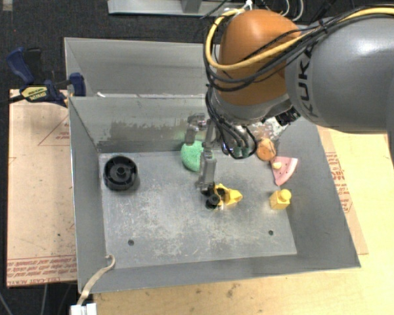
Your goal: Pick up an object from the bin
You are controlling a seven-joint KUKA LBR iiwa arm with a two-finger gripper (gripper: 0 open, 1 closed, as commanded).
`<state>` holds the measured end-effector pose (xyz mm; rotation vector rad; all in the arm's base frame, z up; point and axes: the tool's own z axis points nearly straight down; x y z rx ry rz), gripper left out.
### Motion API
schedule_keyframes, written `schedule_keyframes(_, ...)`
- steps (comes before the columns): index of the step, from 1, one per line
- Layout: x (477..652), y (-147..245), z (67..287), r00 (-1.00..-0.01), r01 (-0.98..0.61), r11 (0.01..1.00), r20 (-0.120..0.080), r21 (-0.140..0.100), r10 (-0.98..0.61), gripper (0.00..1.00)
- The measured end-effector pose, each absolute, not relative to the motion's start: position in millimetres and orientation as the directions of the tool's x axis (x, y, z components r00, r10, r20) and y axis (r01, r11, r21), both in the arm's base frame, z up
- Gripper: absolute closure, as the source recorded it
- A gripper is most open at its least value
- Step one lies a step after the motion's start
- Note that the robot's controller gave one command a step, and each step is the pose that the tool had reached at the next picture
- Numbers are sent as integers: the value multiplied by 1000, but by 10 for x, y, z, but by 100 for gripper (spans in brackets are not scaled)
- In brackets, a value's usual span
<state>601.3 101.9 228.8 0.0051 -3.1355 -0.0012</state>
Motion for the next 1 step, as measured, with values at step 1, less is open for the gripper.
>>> schedule_keyframes(1, 6027, 1014, 2339, -1000, -1, 1000, -2, 2, -1, 0)
